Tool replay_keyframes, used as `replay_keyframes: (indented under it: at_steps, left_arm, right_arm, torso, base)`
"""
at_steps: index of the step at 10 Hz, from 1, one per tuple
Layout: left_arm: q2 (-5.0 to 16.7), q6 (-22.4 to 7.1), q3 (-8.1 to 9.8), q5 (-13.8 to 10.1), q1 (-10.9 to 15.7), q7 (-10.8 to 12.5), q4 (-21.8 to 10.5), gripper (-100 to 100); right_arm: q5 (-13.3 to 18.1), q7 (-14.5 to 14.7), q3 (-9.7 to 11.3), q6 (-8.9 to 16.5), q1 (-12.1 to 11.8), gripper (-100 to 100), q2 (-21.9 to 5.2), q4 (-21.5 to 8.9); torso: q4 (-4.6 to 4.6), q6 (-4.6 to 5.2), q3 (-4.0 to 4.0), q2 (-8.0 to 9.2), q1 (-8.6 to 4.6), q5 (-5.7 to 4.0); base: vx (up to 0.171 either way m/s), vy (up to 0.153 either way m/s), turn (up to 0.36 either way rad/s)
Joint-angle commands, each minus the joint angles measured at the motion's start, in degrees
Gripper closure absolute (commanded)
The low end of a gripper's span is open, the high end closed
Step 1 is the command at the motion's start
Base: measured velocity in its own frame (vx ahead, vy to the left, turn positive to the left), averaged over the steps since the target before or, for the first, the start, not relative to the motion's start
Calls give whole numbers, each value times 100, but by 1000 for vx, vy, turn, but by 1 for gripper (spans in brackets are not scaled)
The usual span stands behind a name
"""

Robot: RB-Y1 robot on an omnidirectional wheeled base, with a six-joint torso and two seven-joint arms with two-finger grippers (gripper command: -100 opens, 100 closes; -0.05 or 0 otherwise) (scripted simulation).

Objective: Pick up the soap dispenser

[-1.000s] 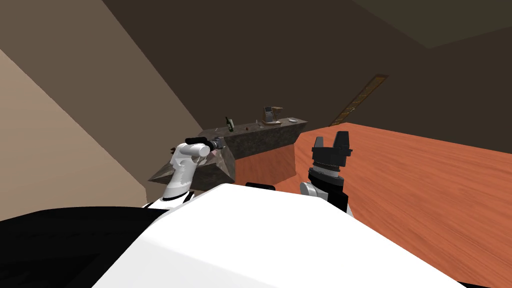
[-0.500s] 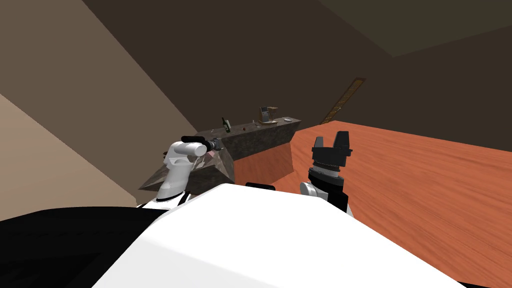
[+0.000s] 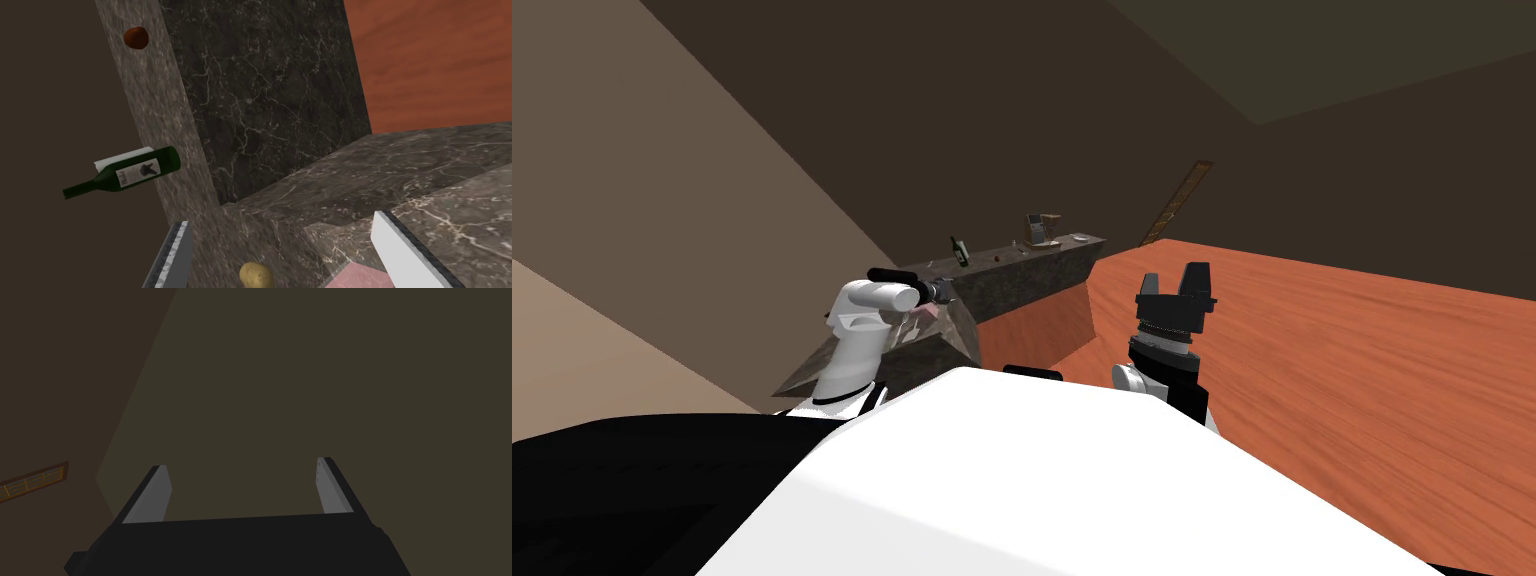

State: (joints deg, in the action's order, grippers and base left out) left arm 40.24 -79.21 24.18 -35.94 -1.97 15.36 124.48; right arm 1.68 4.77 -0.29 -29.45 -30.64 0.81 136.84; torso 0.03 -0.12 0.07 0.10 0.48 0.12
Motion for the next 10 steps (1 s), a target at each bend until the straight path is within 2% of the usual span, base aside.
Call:
replay_keyframes:
  at_steps: [1, 2, 3, 4, 6, 7, 9, 10]
  left_arm:
    - [101, -286, 68, -88, -2, 67, 41, -100]
    - [101, -338, 68, -88, -2, 67, 41, -100]
    - [179, -556, 129, -161, -19, 123, 75, -100]
    - [179, -586, 129, -161, -19, 123, 75, -100]
    - [317, -983, 244, -293, -53, 240, 127, -100]
    - [317, -1052, 244, -293, -53, 240, 127, -100]
    - [435, -1427, 350, -405, -88, 361, 158, -100]
    - [435, -1475, 350, -405, -88, 361, 158, -100]
  right_arm:
    - [0, 0, 0, 0, 0, 0, 0, 0]
    - [0, 0, 0, 0, 1, 0, 0, 0]
    - [0, 0, 0, 0, 0, 0, 0, 0]
    - [0, 0, 0, 0, 0, 0, 0, 0]
    - [0, 0, 0, 0, 0, 0, 0, 0]
    - [0, 0, -1, 0, 0, 0, -1, 0]
    - [0, 0, 0, 0, 0, 0, 0, 0]
    - [0, 0, -1, 0, 0, 0, -1, 0]
  torso:
    - [0, 0, 0, 0, 0, 0]
    - [1, 3, 2, 4, 3, 0]
    - [1, -1, 1, 1, 4, 1]
    - [0, 2, 1, 2, 9, 1]
    - [-1, 1, -3, -5, 8, 1]
    - [-1, 1, -2, -3, 27, 5]
    - [0, 0, 0, 0, 15, 4]
    - [0, 0, -1, -3, 31, 6]
  base:
    - [-46, 72, -172]
    - [-34, 75, -74]
    - [-37, 90, -122]
    - [-25, 80, -70]
    - [-23, 113, -139]
    - [-36, 113, -76]
    - [-35, 120, -134]
    - [-20, 121, -47]
